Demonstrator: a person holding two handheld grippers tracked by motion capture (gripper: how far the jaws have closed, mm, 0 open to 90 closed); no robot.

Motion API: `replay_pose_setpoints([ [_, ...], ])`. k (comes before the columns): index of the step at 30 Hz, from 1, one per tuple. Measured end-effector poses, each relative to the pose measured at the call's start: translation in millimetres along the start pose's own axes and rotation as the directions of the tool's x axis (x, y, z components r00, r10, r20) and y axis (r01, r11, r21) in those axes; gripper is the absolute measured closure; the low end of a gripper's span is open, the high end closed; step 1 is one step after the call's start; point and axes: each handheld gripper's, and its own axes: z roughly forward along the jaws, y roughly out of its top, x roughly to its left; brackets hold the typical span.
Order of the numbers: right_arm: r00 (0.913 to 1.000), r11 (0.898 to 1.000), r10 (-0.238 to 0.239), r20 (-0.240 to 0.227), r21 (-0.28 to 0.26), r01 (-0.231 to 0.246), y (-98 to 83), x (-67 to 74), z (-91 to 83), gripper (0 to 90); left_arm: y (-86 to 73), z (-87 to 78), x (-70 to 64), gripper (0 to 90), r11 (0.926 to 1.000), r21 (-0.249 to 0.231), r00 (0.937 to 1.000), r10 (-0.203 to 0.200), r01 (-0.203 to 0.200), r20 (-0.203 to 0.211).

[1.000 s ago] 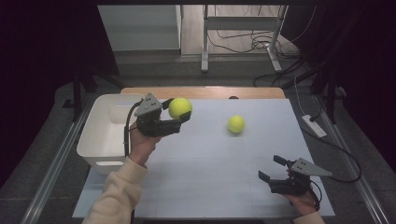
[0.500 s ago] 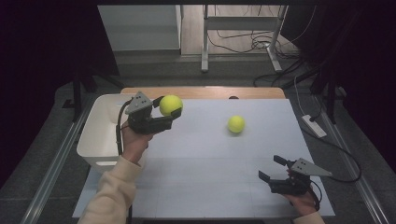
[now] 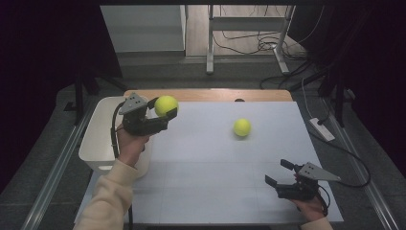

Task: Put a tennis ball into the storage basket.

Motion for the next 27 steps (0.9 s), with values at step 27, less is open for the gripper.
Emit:
replay_pose_setpoints([
  [27, 1.0000, 1.000, 0.002, 0.002, 0.003, -0.002, -0.1, 0.3, 0.0, 9.6, -1.3, -5.2, 30.2, 27.0, 0.9983, 0.026, 0.9956, -0.049, 0.051, -0.080],
])
